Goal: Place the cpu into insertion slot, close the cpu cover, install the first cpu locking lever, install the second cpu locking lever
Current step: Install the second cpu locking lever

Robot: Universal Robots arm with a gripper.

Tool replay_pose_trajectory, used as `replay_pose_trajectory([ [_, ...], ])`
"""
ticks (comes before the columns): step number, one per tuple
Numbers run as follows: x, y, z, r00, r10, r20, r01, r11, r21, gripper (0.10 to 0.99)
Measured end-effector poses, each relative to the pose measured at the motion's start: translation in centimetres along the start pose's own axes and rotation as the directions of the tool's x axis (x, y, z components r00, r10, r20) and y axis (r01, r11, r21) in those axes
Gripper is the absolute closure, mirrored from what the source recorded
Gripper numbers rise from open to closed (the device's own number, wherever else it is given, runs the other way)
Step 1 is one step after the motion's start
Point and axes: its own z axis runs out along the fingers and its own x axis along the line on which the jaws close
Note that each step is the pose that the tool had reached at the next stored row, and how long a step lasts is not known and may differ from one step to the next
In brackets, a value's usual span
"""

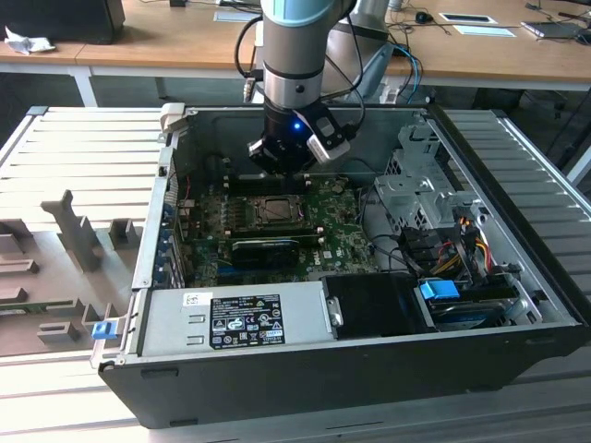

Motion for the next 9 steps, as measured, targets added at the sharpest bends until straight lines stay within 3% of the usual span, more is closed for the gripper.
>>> replay_pose_trajectory([
  [6,0.06,-0.55,-0.21,1.0,0.0,-0.0001,0.0,1.0,0.0,0.98],
  [9,0.01,-0.42,-1.33,1.0,0.0,0.0001,0.0,1.0,0.0,0.98],
])
